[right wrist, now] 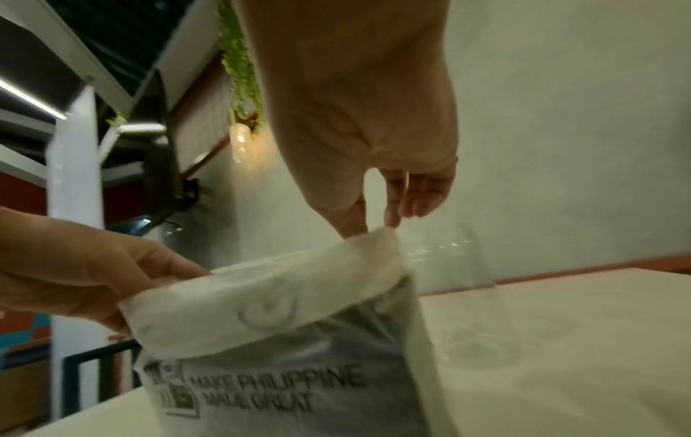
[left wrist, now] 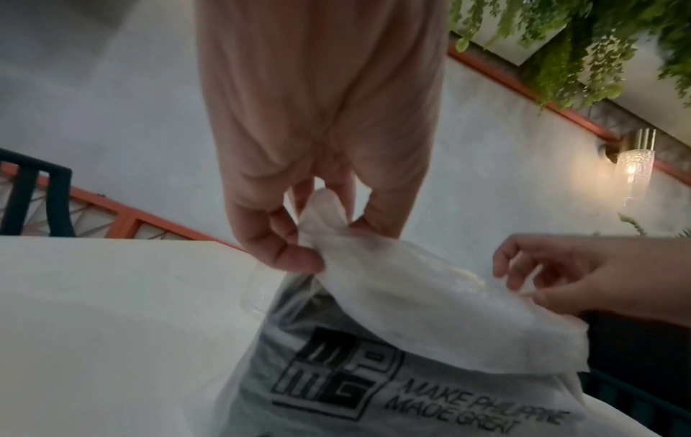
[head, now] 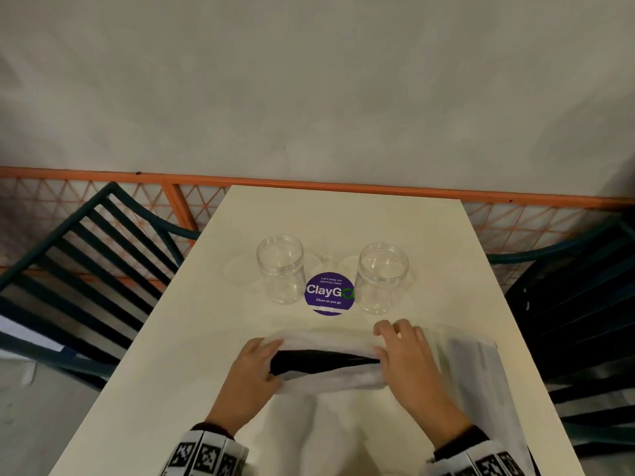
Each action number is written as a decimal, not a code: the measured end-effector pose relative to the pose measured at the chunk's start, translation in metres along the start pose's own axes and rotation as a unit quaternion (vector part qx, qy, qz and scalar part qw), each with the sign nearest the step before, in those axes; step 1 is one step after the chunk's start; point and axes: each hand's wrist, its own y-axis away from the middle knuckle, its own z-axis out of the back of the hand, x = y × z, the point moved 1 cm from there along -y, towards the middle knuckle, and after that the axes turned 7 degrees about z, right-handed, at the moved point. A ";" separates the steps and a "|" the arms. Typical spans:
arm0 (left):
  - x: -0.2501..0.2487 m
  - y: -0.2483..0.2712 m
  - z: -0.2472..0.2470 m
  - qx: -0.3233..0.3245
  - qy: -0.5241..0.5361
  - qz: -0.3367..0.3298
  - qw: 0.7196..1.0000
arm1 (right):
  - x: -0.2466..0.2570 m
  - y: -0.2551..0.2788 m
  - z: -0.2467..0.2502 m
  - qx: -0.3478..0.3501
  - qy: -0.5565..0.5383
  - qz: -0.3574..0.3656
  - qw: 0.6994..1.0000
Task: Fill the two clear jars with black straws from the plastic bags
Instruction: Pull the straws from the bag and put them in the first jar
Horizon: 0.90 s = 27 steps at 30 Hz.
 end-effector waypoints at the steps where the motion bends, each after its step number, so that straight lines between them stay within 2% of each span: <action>1: -0.001 0.002 0.002 0.007 0.018 0.001 1.000 | 0.006 -0.003 0.001 -0.023 -0.006 0.038 0.999; 2: -0.002 0.004 0.004 0.011 0.035 0.000 0.999 | 0.016 -0.006 0.001 -0.034 -0.021 0.089 0.995; 4: -0.004 0.010 0.008 0.012 0.065 0.000 0.998 | 0.042 -0.011 0.000 0.003 -0.083 0.193 0.978; 7: -0.008 0.015 0.016 0.007 0.095 -0.015 0.995 | 0.077 -0.020 -0.018 0.096 -0.097 0.265 0.955; 9: -0.011 0.018 0.023 0.011 0.104 -0.035 0.994 | 0.091 -0.028 -0.030 0.149 -0.049 0.259 0.953; 12: -0.016 0.020 0.036 0.008 0.110 -0.086 0.990 | 0.100 -0.039 -0.037 0.152 -0.003 0.250 0.956; 15: -0.022 0.021 0.051 0.010 0.123 -0.135 0.983 | 0.107 -0.046 -0.037 0.165 -0.048 0.254 0.952; 17: -0.021 0.020 0.064 0.036 0.171 -0.141 0.974 | 0.115 -0.054 -0.035 0.154 -0.082 0.277 0.945; 19: -0.017 0.018 0.081 0.059 0.257 -0.132 0.956 | 0.117 -0.062 -0.025 0.139 -0.114 0.249 0.952; 20: -0.010 0.015 0.089 0.044 0.285 -0.123 0.950 | 0.114 -0.067 -0.021 0.139 -0.146 0.230 0.952; 22: 0.010 0.005 0.100 -0.022 0.262 -0.098 0.960 | 0.107 -0.071 -0.012 0.134 -0.178 0.202 0.954; 23: 0.021 0.000 0.103 -0.025 0.237 -0.078 0.968 | 0.106 -0.072 -0.008 0.132 -0.197 0.189 0.953; 25: 0.039 -0.009 0.103 0.049 0.224 -0.020 0.973 | 0.102 -0.070 -0.003 0.129 -0.272 0.151 0.941; 27: 0.047 -0.016 0.097 0.133 0.249 0.016 0.959 | 0.100 -0.066 -0.001 0.135 -0.328 0.099 0.930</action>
